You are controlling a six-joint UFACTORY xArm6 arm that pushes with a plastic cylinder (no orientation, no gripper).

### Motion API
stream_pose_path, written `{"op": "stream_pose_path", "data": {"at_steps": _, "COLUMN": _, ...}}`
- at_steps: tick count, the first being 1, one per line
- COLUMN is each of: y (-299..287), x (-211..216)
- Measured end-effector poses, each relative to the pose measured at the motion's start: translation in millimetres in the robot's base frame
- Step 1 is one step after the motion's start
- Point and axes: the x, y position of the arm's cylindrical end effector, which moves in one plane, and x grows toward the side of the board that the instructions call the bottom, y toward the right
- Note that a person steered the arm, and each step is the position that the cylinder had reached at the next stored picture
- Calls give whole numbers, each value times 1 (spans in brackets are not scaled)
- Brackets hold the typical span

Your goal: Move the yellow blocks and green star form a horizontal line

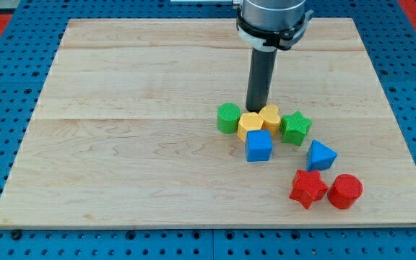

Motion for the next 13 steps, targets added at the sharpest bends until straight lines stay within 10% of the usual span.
{"op": "stream_pose_path", "data": {"at_steps": 5, "y": 18, "x": 17}}
{"op": "stream_pose_path", "data": {"at_steps": 8, "y": 128, "x": 17}}
{"op": "stream_pose_path", "data": {"at_steps": 13, "y": 37, "x": -39}}
